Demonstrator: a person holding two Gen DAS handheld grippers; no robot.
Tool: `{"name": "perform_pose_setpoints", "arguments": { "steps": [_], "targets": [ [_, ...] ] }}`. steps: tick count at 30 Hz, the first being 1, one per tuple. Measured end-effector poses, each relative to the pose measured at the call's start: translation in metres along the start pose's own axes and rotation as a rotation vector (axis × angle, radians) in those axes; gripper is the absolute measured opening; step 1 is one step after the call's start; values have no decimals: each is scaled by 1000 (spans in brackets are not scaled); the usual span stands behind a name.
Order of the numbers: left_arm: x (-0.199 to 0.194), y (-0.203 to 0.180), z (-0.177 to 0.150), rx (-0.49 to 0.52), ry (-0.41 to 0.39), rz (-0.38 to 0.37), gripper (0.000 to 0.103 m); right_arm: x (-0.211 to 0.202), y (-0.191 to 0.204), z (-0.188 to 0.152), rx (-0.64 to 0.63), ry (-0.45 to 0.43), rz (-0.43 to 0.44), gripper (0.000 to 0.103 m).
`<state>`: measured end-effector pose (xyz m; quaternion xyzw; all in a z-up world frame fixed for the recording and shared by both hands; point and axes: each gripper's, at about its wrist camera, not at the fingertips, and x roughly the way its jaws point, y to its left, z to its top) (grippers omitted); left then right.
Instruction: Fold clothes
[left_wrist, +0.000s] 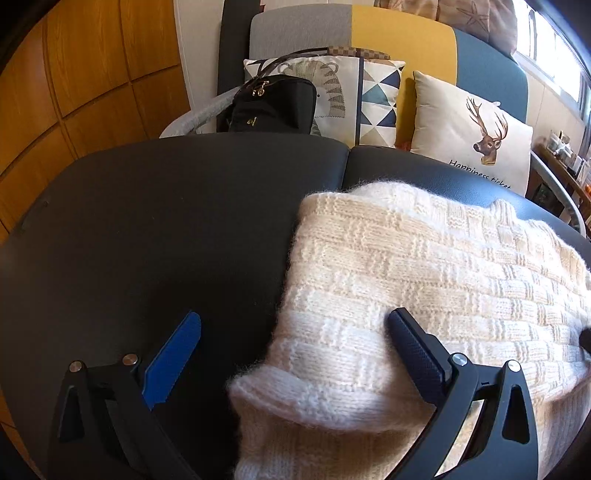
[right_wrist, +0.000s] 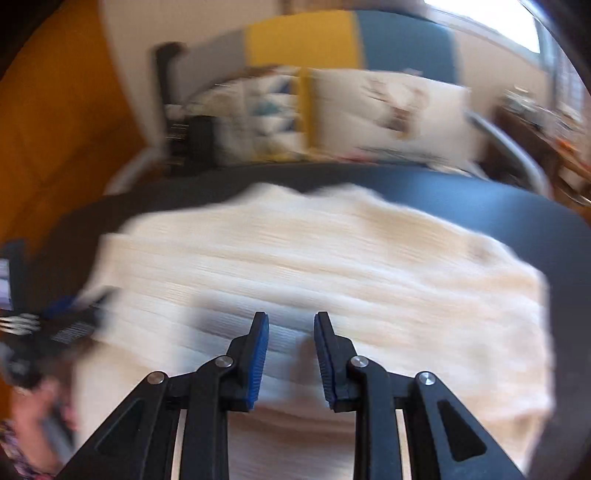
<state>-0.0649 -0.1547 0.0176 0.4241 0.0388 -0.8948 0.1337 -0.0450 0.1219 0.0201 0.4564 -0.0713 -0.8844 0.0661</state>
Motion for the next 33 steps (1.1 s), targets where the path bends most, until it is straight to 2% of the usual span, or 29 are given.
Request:
{"name": "perform_pose_setpoints", "arguments": {
  "steps": [1, 4, 8, 12, 14, 18, 24, 29, 33],
  "targets": [
    [0, 0, -1, 3, -3, 4, 103, -2, -14, -3, 31, -3, 6, 24],
    [-1, -1, -2, 16, -11, 17, 103, -9, -48, -9, 130, -40, 110, 21],
    [-3, -3, -3, 28, -17, 30, 103, -9, -62, -9, 167, -53, 140, 16],
    [-2, -1, -2, 24, -14, 25, 103, -28, -64, -9, 174, -76, 200, 23],
    [-2, -1, -2, 23, -14, 24, 103, -45, -72, -12, 175, -106, 164, 24],
    [-2, -1, -3, 25, -17, 28, 103, -58, -102, -23, 220, -110, 76, 25],
    [-2, 0, -3, 23, -14, 26, 103, -42, -125, -37, 237, -85, 40, 22],
    [-2, 1, -3, 20, -11, 20, 103, -37, -118, -34, 163, -79, -42, 22],
    [0, 4, -2, 7, 0, -1, 103, -34, -120, -32, 148, -78, -61, 22]
  ]
}}
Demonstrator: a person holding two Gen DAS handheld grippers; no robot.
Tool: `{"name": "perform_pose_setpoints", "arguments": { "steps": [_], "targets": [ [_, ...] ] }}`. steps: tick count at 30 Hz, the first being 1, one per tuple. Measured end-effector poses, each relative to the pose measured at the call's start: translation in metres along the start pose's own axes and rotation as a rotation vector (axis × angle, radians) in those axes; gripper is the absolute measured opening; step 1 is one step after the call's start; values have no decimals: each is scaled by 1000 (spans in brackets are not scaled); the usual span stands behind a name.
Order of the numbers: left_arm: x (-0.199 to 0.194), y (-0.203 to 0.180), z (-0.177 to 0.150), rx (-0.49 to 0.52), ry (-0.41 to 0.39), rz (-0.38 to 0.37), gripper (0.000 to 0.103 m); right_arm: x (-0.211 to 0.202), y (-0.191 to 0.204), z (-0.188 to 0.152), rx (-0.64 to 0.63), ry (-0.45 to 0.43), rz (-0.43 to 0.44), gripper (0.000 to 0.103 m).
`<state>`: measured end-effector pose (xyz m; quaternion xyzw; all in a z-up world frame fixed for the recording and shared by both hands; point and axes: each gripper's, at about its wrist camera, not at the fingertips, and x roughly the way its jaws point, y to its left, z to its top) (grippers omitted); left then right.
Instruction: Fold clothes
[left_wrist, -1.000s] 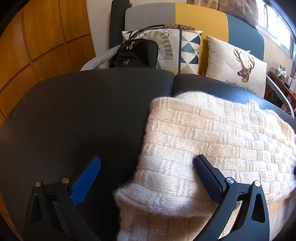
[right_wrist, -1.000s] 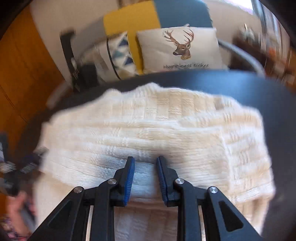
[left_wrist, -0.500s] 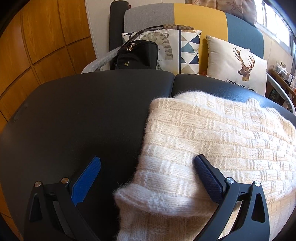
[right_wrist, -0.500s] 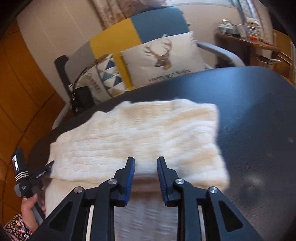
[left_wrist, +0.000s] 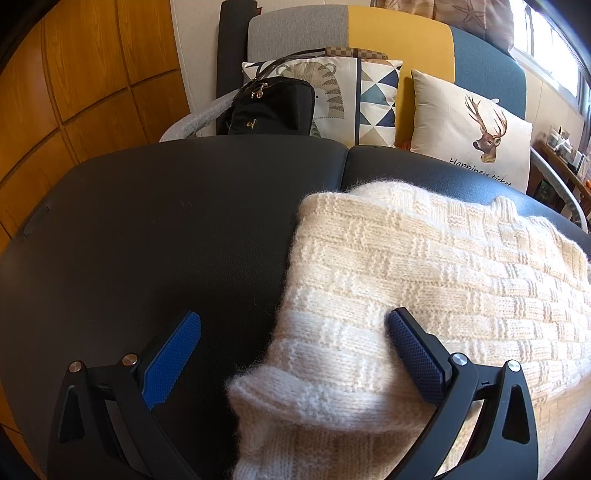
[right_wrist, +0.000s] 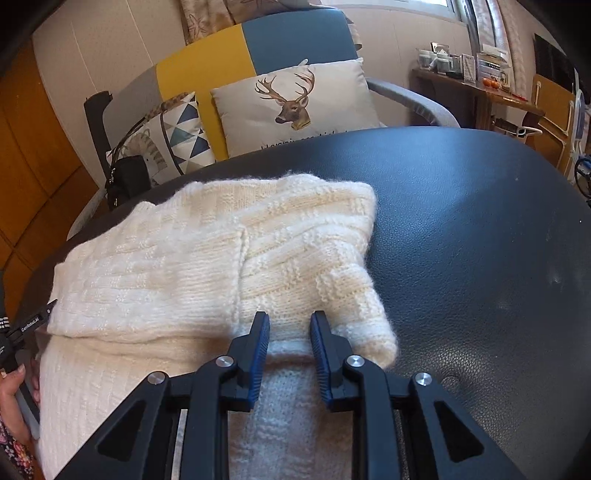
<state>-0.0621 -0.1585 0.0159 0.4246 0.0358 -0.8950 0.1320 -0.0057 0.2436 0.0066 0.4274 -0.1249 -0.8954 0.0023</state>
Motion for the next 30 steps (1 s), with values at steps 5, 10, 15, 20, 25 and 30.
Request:
{"name": "perform_pose_setpoints", "arguments": {
  "steps": [5, 10, 15, 20, 25, 30],
  "targets": [
    [2, 5, 2, -19, 28, -37, 103, 1, 4, 1, -41, 6, -32, 22],
    [-27, 9, -3, 38, 28, -43, 103, -35, 8, -6, -6, 1, 54, 26],
    [-74, -16, -51, 222, -19, -141, 103, -57, 30, -41, -105, 77, 148, 27],
    [-108, -51, -112, 478, -130, -124, 103, -61, 48, -81, -208, 124, 139, 28],
    [-110, -61, -121, 550, -189, -85, 103, -63, 50, -93, -319, 69, 70, 28],
    [-90, -53, -100, 456, -77, -199, 103, -49, 48, -84, -307, 32, 29, 28]
  ]
}}
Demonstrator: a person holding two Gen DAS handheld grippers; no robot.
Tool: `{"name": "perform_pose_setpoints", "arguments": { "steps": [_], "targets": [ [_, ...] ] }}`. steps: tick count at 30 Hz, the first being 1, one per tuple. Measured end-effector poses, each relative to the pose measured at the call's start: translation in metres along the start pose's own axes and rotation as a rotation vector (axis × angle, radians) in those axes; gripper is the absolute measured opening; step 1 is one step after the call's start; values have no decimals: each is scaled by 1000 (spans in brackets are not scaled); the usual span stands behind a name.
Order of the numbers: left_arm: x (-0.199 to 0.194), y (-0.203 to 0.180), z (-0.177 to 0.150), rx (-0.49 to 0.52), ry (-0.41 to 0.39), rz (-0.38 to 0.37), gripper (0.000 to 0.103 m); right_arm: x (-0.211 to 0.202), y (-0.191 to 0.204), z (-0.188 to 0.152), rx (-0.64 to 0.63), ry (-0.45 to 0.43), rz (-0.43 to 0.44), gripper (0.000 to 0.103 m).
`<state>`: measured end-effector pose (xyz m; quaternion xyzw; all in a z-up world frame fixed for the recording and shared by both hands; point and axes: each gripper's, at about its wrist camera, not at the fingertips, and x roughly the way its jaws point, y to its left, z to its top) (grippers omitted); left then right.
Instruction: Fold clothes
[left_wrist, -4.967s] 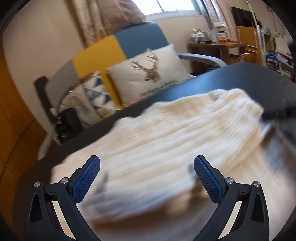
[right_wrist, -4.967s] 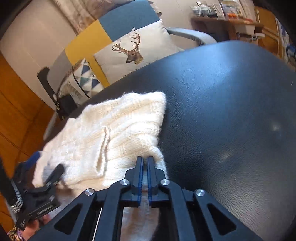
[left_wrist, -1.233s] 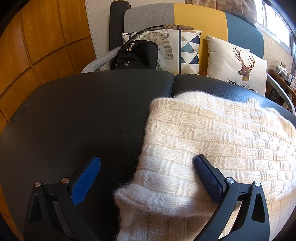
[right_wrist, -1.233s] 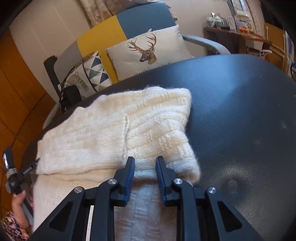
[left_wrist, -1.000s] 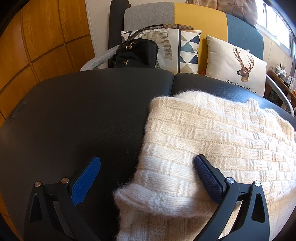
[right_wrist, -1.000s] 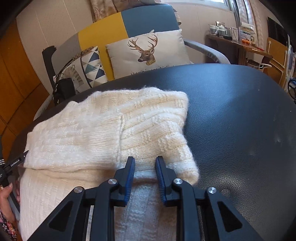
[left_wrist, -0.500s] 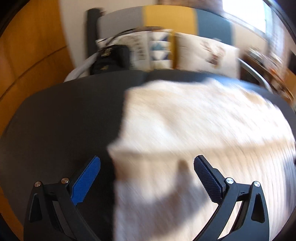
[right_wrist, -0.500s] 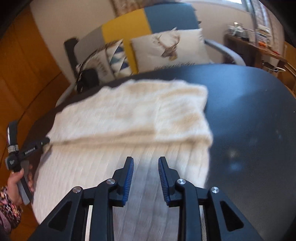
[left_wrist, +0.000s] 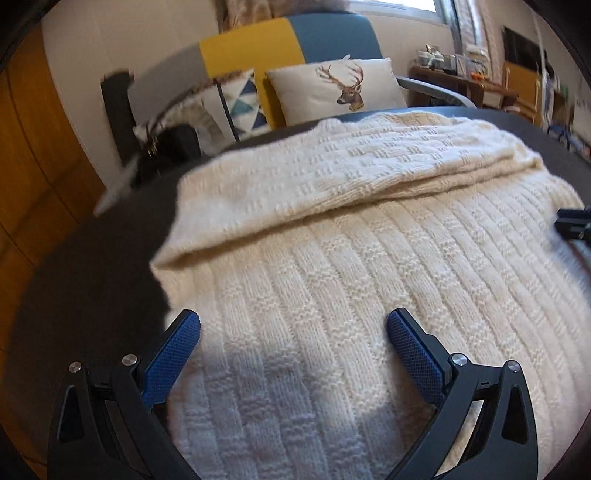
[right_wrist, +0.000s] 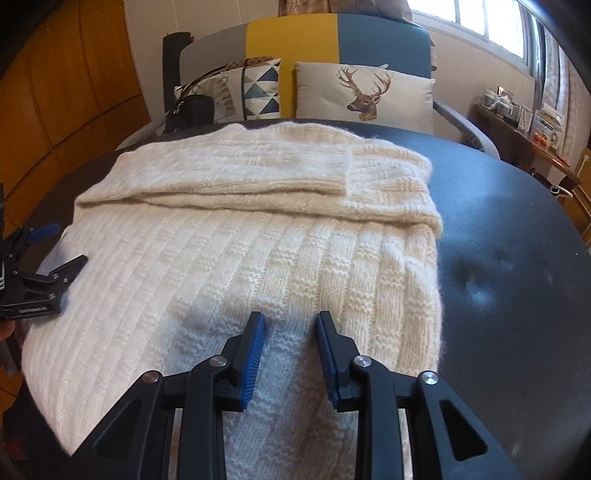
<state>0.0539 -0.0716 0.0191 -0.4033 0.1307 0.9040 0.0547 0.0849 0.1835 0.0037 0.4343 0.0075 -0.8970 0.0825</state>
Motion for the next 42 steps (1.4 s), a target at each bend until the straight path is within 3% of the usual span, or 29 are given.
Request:
{"name": "perform_pose_setpoints", "arguments": {
  "steps": [5, 12, 20, 25, 27, 31, 33, 35, 40, 42],
  "targets": [
    [32, 16, 20, -71, 60, -58, 103, 24, -1, 23, -16, 20, -19, 29],
    [62, 22, 44, -80, 78, -54, 103, 53, -24, 52, 46, 24, 20, 30],
    [36, 26, 28, -56, 72, -38, 103, 50, -24, 48, 40, 20, 20, 30],
    [-12, 18, 16, -25, -18, -80, 103, 22, -15, 44, 7, 15, 20, 32],
    [-28, 5, 7, 19, -34, -108, 103, 8, -5, 36, -30, 11, 54, 32],
    [-32, -33, -22, 230, -12, -80, 103, -5, 16, 10, -103, 70, 73, 32],
    [-47, -38, -40, 289, -111, -42, 103, -8, 18, -7, -117, 101, 84, 32],
    [-56, -36, -55, 332, -133, -38, 103, -15, 17, -25, -121, 95, 86, 32],
    [-78, -9, -87, 321, -169, -99, 103, -40, -4, -58, -54, 58, 143, 33],
    [-84, 2, -89, 269, -134, -135, 103, -46, -10, -60, -38, 56, 165, 33]
  ]
}}
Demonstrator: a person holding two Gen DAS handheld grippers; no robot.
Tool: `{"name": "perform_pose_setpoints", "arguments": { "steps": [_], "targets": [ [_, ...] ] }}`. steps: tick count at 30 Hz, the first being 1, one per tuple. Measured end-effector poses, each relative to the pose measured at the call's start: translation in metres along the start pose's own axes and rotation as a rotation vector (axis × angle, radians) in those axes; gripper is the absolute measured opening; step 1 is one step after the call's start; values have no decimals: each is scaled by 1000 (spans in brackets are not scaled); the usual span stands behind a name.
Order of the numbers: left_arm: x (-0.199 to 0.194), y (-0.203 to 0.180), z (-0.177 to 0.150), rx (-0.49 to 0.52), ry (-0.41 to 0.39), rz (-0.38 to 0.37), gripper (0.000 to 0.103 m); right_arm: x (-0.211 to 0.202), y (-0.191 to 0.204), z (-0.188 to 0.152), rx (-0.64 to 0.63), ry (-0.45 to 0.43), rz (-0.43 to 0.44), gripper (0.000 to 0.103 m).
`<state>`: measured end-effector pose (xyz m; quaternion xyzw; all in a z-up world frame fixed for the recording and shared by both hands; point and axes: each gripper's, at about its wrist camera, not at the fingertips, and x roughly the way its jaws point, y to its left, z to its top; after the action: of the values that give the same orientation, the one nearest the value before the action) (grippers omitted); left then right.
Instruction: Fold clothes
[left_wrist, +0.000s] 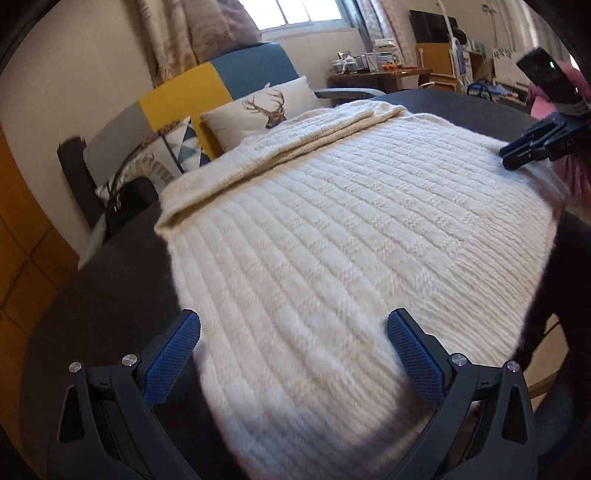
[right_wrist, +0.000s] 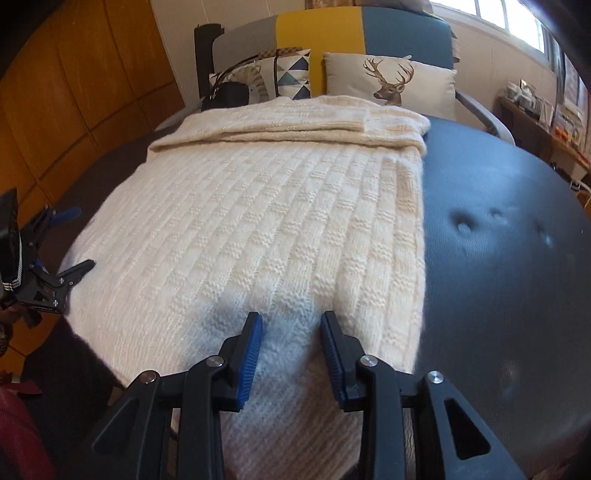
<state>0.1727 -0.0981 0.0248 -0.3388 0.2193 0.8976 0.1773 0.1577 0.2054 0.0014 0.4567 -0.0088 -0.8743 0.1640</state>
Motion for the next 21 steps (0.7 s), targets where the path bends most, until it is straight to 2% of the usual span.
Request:
{"name": "perform_pose_setpoints", "arguments": {
  "steps": [3, 6, 8, 10, 13, 15, 18, 21],
  "targets": [
    [-13, 24, -2, -133, 4, -13, 103, -16, -8, 3, 59, -6, 32, 33],
    [-24, 56, -10, -297, -3, -48, 103, -40, -39, -3, 237, -86, 133, 33],
    [-22, 70, -21, -367, 48, -92, 103, -47, -61, -12, 354, -78, 179, 33],
    [-18, 76, -34, -397, 102, -131, 103, -47, -78, -24, 444, -47, 213, 33],
    [-22, 74, -50, -418, 107, -199, 103, -48, -93, -40, 527, -9, 257, 33],
    [-25, 70, -57, -421, 103, -252, 103, -43, -86, -46, 516, 17, 278, 33],
    [-22, 61, -62, -416, 118, -292, 103, -31, -70, -49, 479, 63, 322, 33],
    [-25, 57, -64, -415, 100, -333, 103, -26, -60, -48, 457, 61, 323, 34]
  ]
}}
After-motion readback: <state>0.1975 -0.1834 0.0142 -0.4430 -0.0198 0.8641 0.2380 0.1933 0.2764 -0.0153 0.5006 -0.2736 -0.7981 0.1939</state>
